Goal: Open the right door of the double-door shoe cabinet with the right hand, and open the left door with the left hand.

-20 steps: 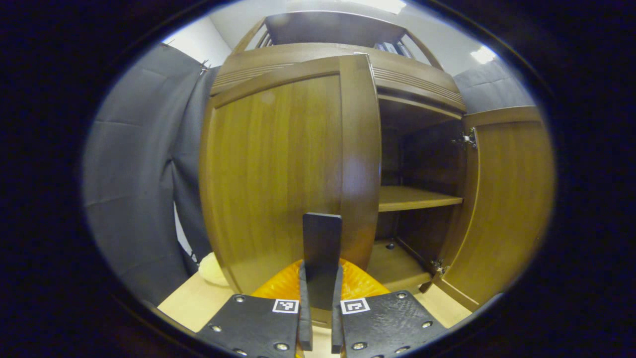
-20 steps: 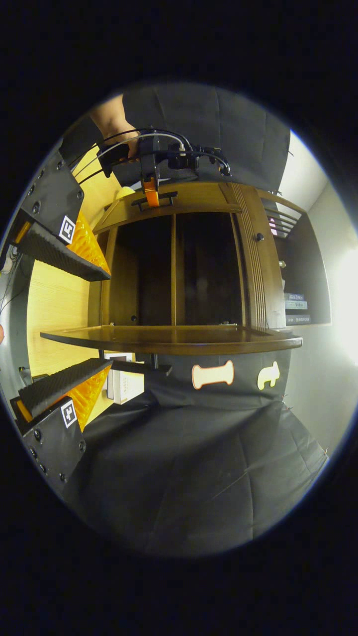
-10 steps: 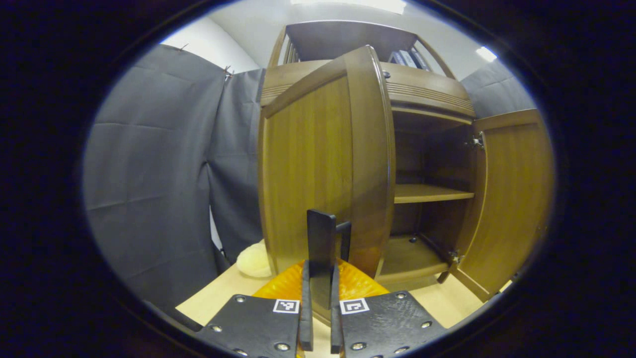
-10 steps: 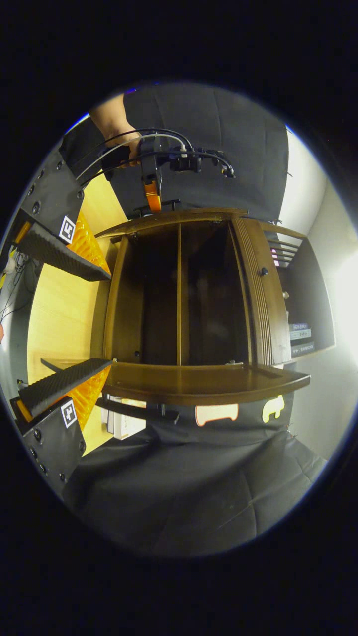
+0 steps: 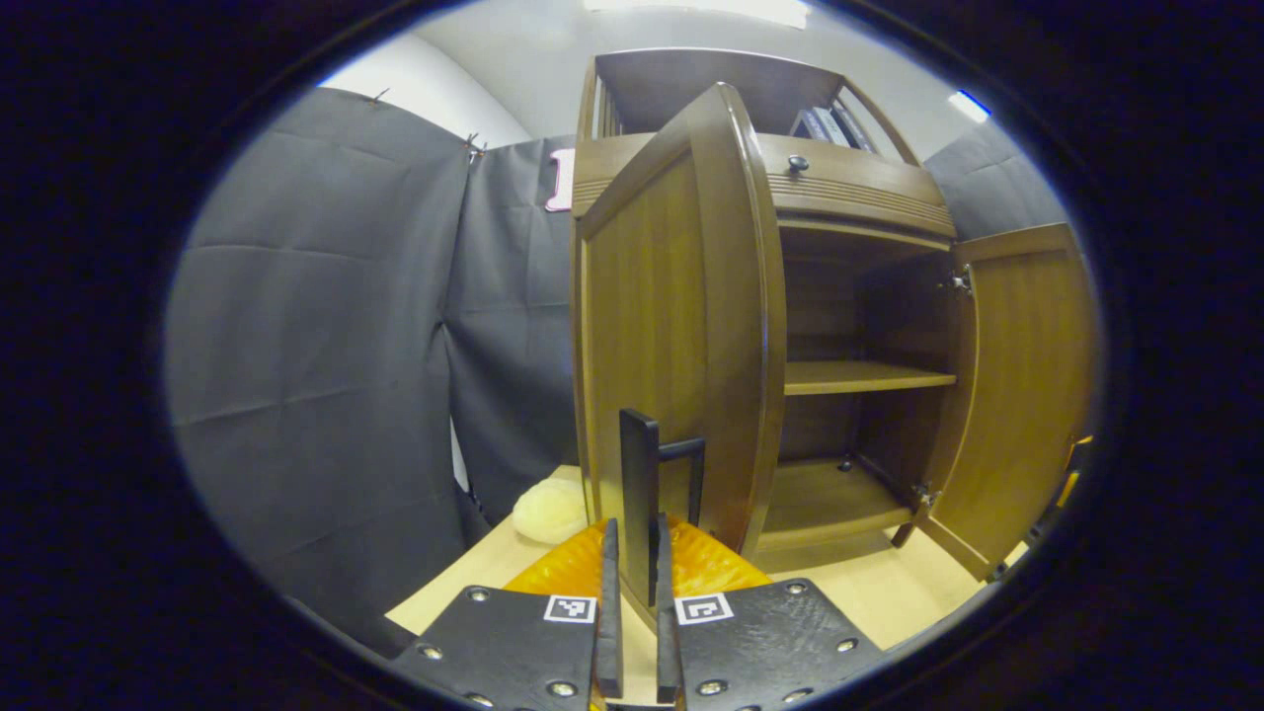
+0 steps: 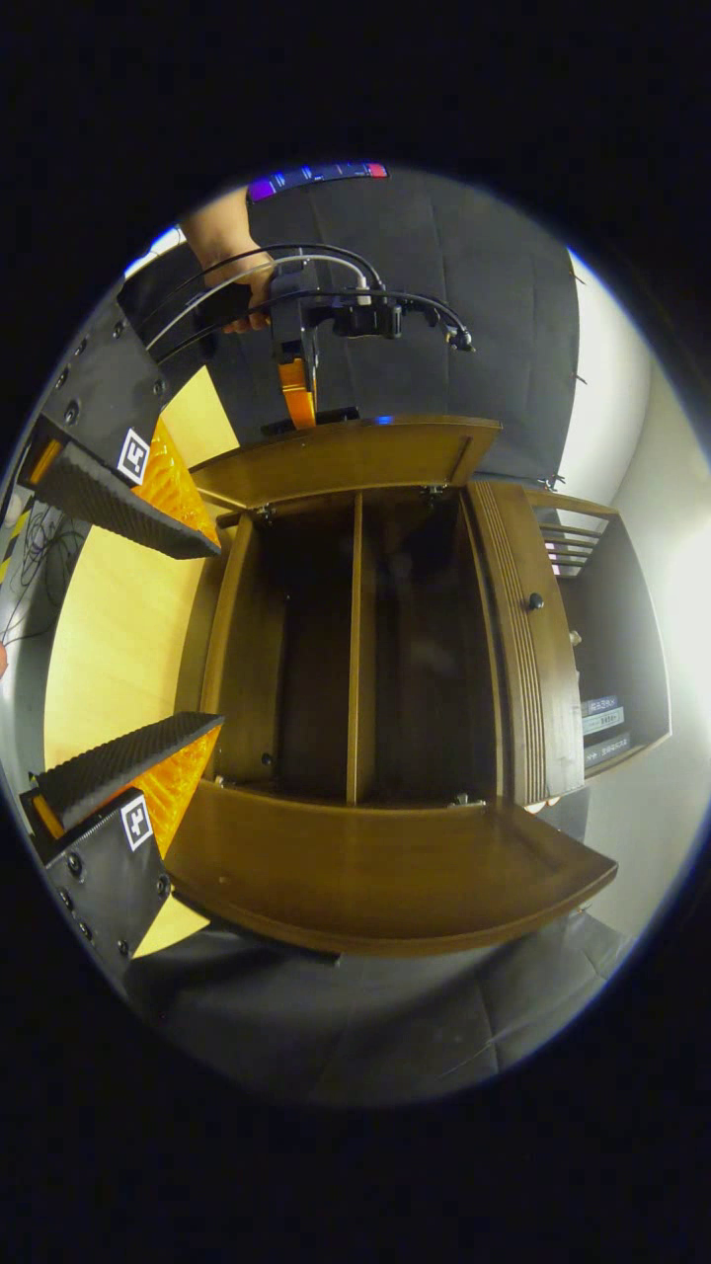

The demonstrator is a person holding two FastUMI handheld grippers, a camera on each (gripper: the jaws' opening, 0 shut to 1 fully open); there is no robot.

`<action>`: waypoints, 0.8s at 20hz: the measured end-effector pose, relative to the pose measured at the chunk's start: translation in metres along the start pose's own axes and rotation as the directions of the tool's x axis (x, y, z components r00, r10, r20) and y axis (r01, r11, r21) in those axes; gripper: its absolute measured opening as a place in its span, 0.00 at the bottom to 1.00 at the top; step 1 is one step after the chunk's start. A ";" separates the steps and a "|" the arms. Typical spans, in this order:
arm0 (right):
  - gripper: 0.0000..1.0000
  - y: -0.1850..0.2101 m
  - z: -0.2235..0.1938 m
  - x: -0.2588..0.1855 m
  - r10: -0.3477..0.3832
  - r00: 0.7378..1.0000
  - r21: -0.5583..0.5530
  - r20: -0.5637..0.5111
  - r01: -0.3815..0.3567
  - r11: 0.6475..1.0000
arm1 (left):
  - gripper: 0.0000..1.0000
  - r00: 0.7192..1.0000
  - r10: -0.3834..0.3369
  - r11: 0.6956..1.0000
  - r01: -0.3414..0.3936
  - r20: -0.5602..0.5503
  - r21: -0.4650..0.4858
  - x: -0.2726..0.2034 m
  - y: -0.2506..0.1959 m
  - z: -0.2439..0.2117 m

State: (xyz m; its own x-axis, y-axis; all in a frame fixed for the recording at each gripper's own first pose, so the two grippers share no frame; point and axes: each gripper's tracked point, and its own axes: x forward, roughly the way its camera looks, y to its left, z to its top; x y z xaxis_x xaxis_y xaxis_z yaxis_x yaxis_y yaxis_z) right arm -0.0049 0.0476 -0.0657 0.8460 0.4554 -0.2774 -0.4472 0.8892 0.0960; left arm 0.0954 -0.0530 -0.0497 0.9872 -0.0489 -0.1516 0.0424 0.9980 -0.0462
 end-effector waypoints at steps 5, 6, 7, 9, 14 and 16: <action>0.98 0.034 0.003 0.012 0.019 1.000 -0.031 -0.009 -0.020 0.999 | 0.13 1.000 0.017 1.000 -0.017 0.001 -0.018 -0.007 0.042 -0.007; 0.98 0.039 0.003 0.013 0.016 1.000 -0.039 -0.009 -0.017 0.999 | 0.13 1.000 0.023 0.999 -0.023 0.003 -0.025 -0.008 0.051 -0.006; 0.98 0.044 0.001 0.012 0.017 1.000 -0.039 -0.008 -0.018 0.999 | 0.13 0.999 0.033 0.999 -0.033 0.006 -0.031 -0.009 0.062 -0.005; 0.98 0.054 0.001 0.016 0.020 1.000 -0.033 -0.007 -0.020 0.999 | 0.13 0.997 0.073 0.997 -0.072 0.015 -0.032 -0.018 0.087 -0.005; 0.98 0.083 0.003 0.031 0.030 0.999 -0.054 -0.020 -0.031 0.998 | 0.14 1.000 -0.004 0.999 0.004 0.014 -0.053 -0.010 0.117 -0.007; 0.98 0.097 0.003 0.036 0.038 0.999 -0.060 -0.021 -0.039 0.997 | 0.14 0.999 -0.033 0.998 0.034 0.019 -0.044 -0.007 0.125 -0.004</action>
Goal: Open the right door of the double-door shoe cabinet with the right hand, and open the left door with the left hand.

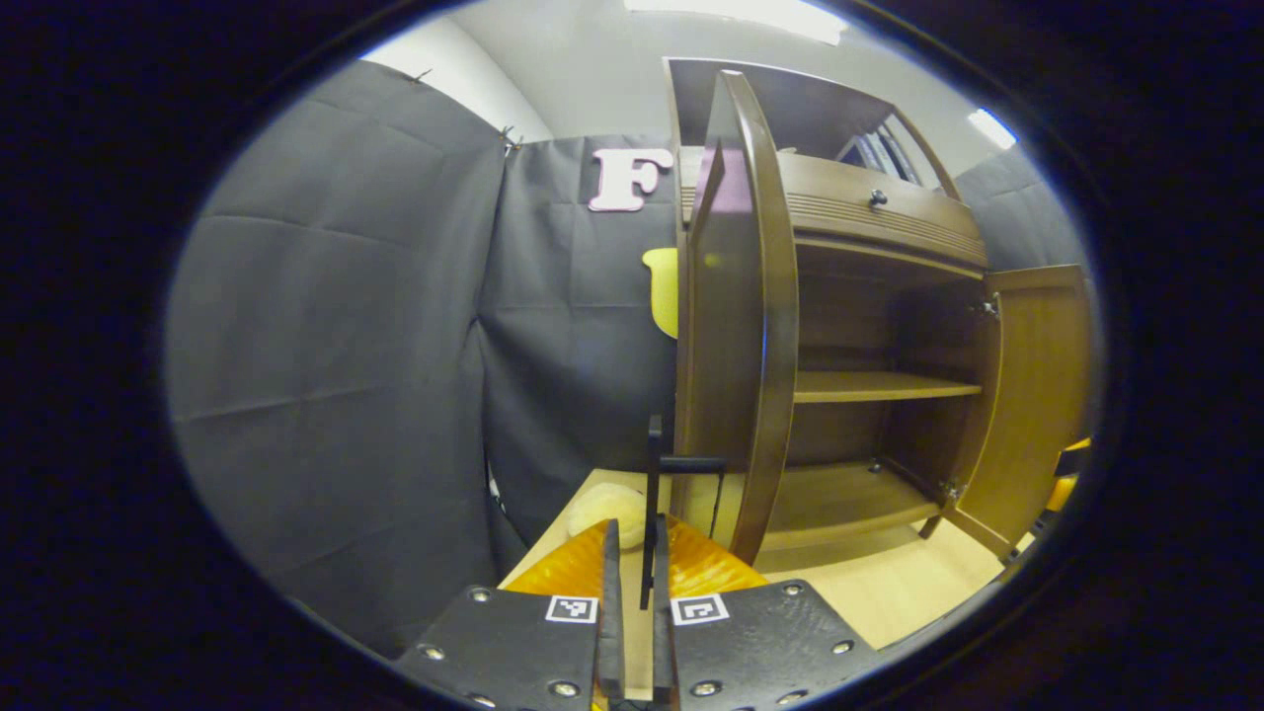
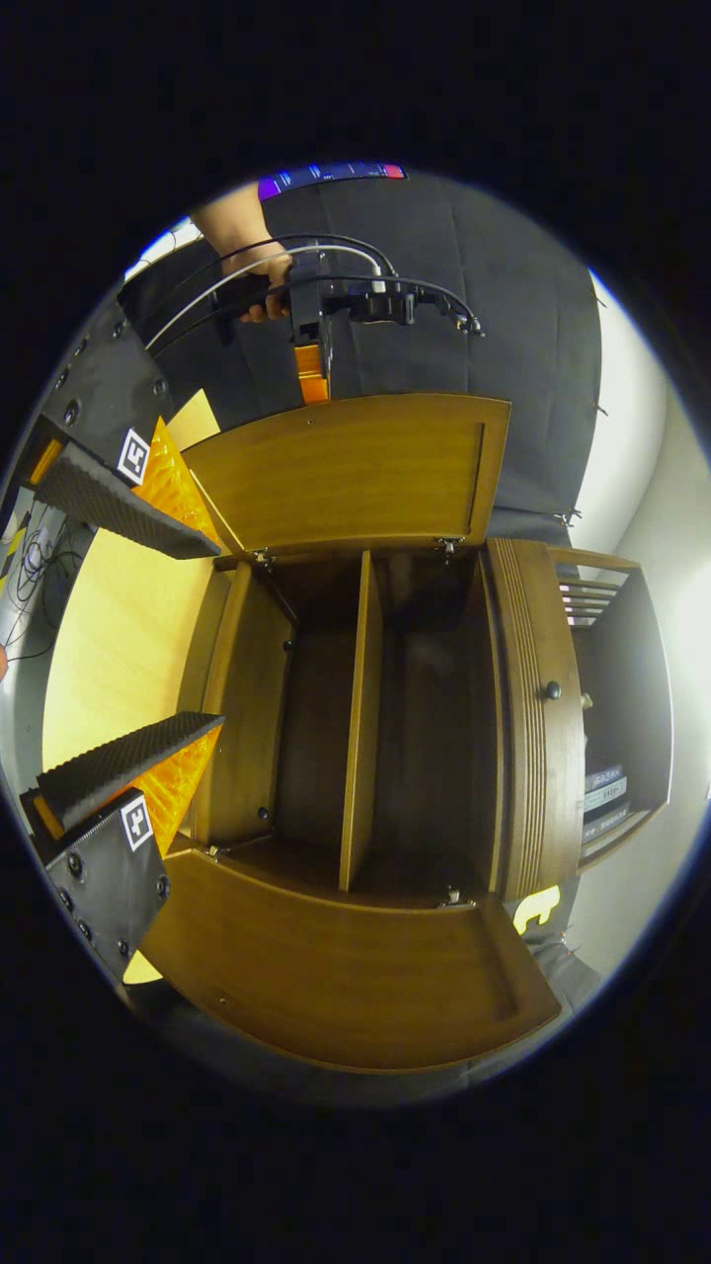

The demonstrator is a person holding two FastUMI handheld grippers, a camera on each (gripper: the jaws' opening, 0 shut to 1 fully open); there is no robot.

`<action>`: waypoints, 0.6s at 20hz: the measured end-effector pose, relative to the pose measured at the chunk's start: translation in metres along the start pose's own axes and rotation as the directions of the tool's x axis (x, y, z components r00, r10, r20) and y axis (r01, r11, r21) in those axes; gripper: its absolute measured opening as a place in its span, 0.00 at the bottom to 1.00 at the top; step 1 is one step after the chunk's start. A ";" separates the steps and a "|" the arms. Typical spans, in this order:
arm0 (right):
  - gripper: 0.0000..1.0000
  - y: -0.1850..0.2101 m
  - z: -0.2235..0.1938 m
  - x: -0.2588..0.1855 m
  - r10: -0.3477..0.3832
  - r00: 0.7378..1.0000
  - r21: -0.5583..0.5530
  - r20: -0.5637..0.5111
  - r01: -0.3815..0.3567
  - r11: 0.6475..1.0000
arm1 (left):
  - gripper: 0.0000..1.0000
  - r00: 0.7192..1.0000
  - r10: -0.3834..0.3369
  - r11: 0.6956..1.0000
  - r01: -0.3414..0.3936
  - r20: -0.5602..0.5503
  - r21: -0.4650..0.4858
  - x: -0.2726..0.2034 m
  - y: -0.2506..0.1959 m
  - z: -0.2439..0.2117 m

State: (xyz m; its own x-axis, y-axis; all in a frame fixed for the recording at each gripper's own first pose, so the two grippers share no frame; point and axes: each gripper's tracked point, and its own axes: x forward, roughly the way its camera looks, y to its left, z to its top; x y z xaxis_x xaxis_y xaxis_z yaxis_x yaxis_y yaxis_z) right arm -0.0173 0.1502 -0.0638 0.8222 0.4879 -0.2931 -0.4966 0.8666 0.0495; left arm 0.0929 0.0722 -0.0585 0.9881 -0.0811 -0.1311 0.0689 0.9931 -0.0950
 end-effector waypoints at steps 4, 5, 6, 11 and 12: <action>0.98 0.025 0.001 0.011 0.004 1.000 -0.020 -0.001 -0.004 1.000 | 0.10 0.998 -0.061 0.998 0.061 0.003 -0.004 0.003 0.018 -0.003; 0.98 0.030 0.001 0.013 0.002 1.000 -0.022 -0.001 -0.002 1.000 | 0.14 0.997 -0.076 0.997 0.076 0.004 -0.003 0.006 0.021 -0.002; 0.98 0.034 0.001 0.015 0.000 1.000 -0.021 -0.001 0.000 1.000 | 0.10 0.996 -0.093 0.996 0.093 0.005 -0.003 0.007 0.024 -0.001; 0.98 0.052 0.001 0.023 -0.006 1.000 -0.022 -0.004 0.006 1.000 | 0.14 0.990 -0.141 0.990 0.141 0.014 0.011 0.009 0.030 -0.001; 0.98 0.053 0.002 0.023 -0.008 1.000 -0.024 -0.003 0.008 1.000 | 0.14 0.990 -0.142 0.990 0.142 0.015 0.021 0.006 0.030 0.000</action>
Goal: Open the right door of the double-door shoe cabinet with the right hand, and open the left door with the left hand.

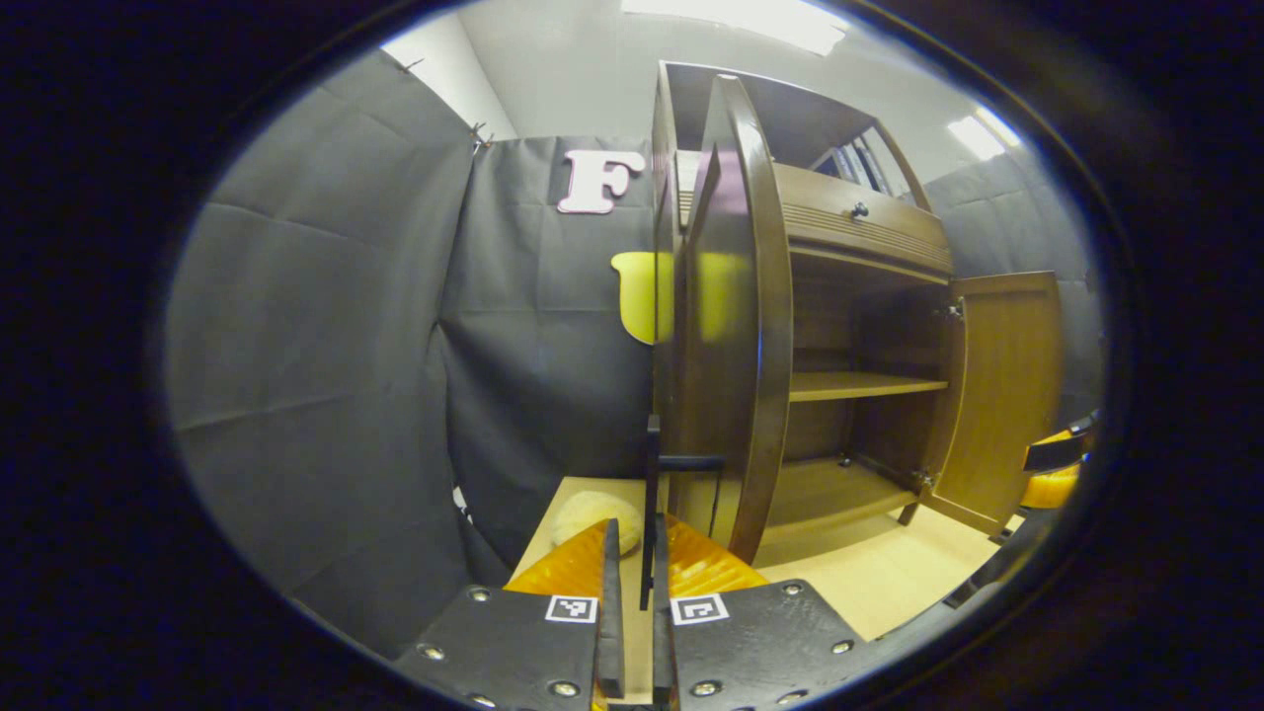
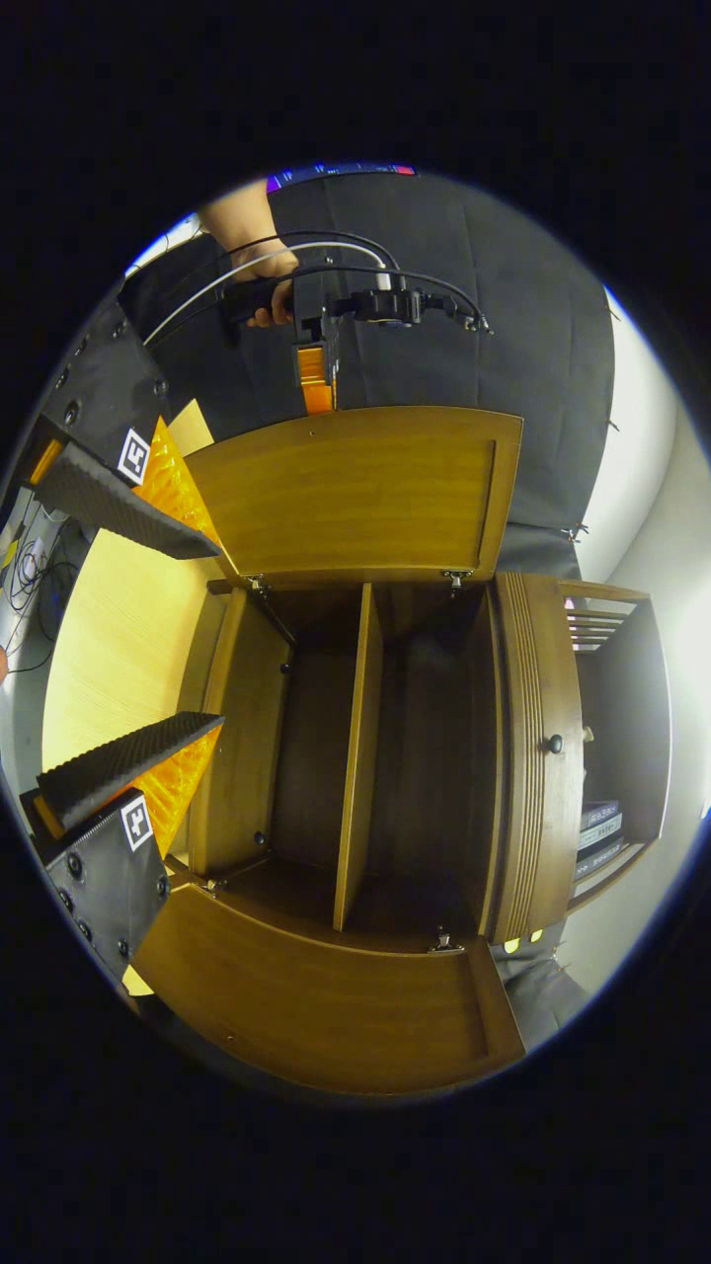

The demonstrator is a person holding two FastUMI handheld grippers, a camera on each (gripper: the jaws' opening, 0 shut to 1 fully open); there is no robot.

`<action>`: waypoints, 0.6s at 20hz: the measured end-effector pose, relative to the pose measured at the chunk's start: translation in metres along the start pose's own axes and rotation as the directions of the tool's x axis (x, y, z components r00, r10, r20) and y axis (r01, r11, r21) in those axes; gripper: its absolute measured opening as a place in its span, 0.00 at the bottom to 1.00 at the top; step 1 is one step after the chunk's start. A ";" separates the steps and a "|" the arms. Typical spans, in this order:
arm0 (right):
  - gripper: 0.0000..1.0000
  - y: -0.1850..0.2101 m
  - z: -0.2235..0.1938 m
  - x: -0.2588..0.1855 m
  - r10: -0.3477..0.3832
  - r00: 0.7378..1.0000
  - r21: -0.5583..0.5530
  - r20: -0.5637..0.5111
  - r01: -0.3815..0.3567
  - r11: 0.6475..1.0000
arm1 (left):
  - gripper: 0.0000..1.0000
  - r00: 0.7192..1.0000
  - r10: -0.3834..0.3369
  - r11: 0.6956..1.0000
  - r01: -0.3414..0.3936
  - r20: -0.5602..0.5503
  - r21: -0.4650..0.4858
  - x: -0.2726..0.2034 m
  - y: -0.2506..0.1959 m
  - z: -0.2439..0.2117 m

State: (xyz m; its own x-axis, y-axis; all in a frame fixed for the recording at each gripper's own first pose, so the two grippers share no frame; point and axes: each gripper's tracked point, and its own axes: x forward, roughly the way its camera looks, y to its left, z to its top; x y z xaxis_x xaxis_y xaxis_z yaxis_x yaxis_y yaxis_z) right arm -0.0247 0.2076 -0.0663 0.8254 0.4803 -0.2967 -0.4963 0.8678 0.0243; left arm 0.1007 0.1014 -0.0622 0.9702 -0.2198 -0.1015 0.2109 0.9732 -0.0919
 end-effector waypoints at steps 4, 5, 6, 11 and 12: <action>0.92 0.000 -0.001 -0.002 -0.002 1.000 0.000 -0.002 0.002 1.000 | 0.10 1.000 0.005 1.000 -0.006 0.005 0.028 -0.016 -0.005 0.002; 0.92 0.000 -0.002 -0.003 0.000 1.000 0.002 -0.002 0.000 1.000 | 0.11 1.000 0.016 0.999 -0.017 0.007 0.029 -0.020 -0.003 0.002; 0.92 -0.003 -0.001 -0.004 0.001 1.000 0.002 0.001 -0.001 1.000 | 0.12 1.000 0.029 0.999 -0.029 0.009 0.029 -0.026 -0.004 0.004; 0.93 -0.022 0.002 -0.017 -0.014 1.000 0.017 0.028 0.013 1.000 | 0.11 0.996 0.079 0.997 -0.080 0.041 0.019 -0.060 -0.018 0.019; 0.92 -0.029 0.003 -0.020 -0.022 0.999 0.022 0.033 0.021 1.000 | 0.10 0.995 0.079 0.997 -0.080 0.053 0.013 -0.067 -0.025 0.025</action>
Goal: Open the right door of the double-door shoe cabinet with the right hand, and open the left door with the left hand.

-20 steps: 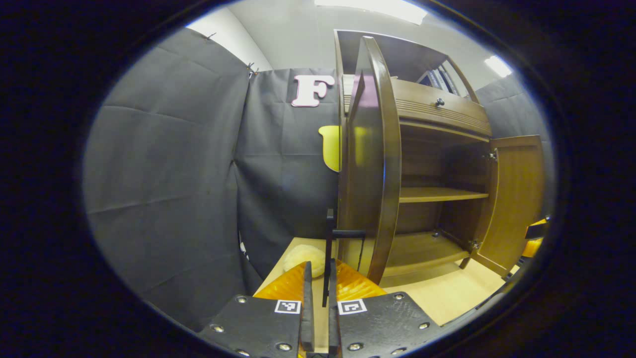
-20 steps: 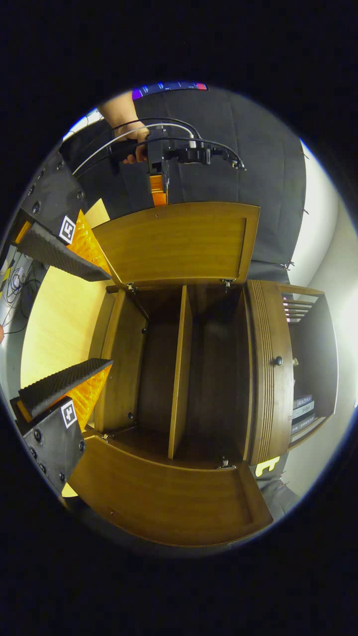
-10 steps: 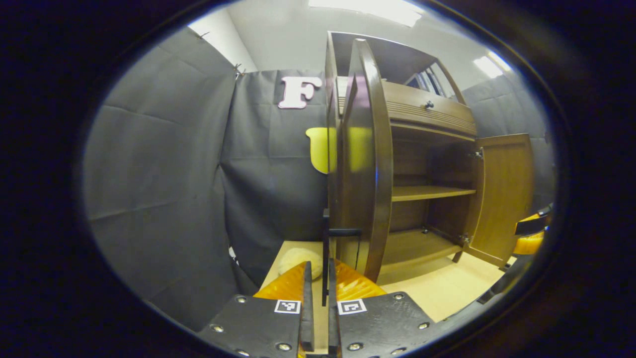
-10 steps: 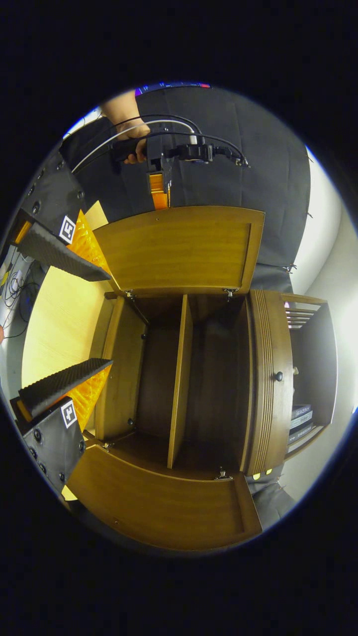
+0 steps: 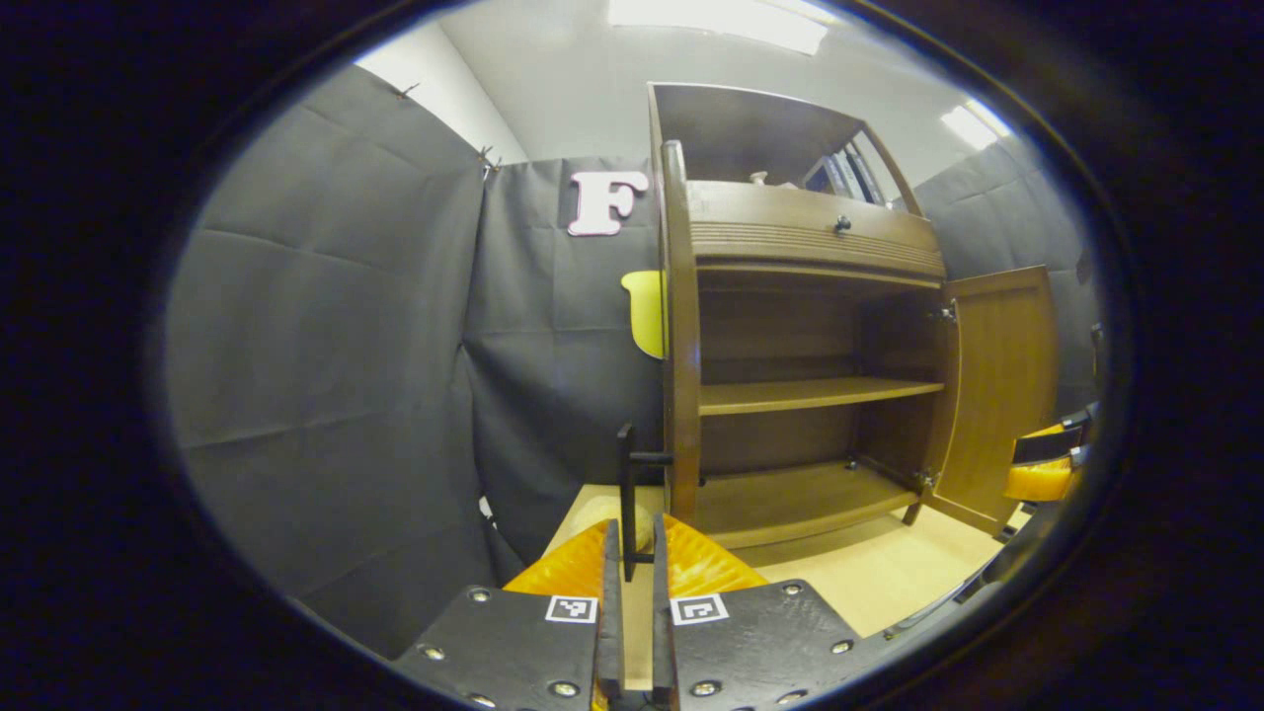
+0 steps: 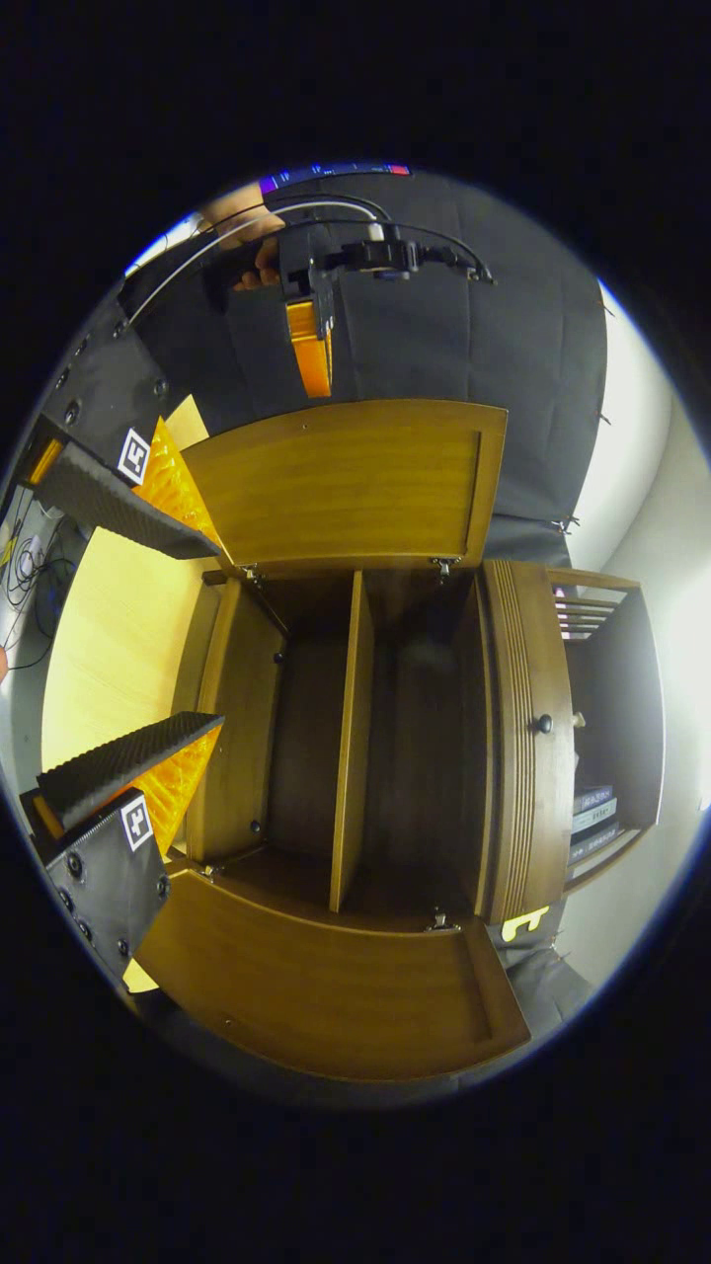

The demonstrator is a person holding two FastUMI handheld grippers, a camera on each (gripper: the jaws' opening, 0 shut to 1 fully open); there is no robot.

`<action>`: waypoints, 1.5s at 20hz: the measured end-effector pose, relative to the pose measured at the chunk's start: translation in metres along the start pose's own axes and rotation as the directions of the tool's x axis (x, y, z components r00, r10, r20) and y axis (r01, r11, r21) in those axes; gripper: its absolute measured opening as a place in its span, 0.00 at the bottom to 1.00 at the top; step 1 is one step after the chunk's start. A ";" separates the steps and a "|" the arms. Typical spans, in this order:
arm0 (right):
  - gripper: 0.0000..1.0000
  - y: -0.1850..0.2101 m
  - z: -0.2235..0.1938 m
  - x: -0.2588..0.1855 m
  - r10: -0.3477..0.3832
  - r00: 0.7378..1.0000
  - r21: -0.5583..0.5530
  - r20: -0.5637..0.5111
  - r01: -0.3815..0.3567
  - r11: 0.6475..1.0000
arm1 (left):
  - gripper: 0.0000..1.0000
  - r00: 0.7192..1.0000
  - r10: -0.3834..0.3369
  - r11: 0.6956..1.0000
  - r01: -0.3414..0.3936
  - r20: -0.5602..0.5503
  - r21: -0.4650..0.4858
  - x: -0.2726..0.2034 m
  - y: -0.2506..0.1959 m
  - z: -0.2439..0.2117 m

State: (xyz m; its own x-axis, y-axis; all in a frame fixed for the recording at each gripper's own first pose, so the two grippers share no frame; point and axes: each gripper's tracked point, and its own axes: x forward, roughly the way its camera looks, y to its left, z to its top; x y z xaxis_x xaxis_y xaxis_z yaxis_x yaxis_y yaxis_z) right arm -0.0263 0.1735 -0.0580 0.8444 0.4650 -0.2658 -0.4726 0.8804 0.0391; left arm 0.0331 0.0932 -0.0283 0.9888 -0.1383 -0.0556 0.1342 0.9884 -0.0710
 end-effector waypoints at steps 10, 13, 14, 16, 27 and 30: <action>0.98 -0.089 0.009 -0.032 -0.166 0.984 0.037 0.063 0.163 0.986 | 0.11 0.998 -0.014 0.999 0.016 0.068 -0.028 -0.018 -0.095 0.032; 1.00 -0.119 0.008 -0.044 -0.247 0.965 0.052 0.082 0.243 0.969 | 0.12 0.998 -0.030 0.999 0.030 0.055 -0.011 -0.013 -0.120 0.029; 0.98 -0.126 0.008 -0.048 -0.263 0.961 0.060 0.084 0.259 0.964 | 0.12 0.998 -0.031 0.999 0.031 0.055 -0.007 -0.013 -0.126 0.030; 0.98 -0.139 0.005 -0.053 -0.289 0.954 0.073 0.084 0.284 0.956 | 0.12 0.998 -0.033 0.999 0.034 0.053 -0.011 -0.012 -0.133 0.030; 0.98 -0.173 0.000 -0.057 -0.351 0.932 0.118 0.088 0.340 0.933 | 0.94 0.998 0.024 1.000 -0.025 0.059 0.018 -0.010 -0.146 0.030; 0.98 -0.174 0.003 -0.056 -0.353 0.930 0.124 0.100 0.340 0.932 | 0.94 0.996 0.045 0.999 -0.047 0.071 0.028 -0.012 -0.141 0.034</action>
State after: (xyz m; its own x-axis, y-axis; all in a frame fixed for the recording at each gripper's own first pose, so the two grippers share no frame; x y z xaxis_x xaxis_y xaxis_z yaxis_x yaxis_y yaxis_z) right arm 0.0098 -0.0051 -0.0469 0.9776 0.1313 -0.1645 -0.1220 0.9903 0.0658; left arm 0.0043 -0.0421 0.0160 0.9959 -0.0893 0.0126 0.0898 0.9951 -0.0409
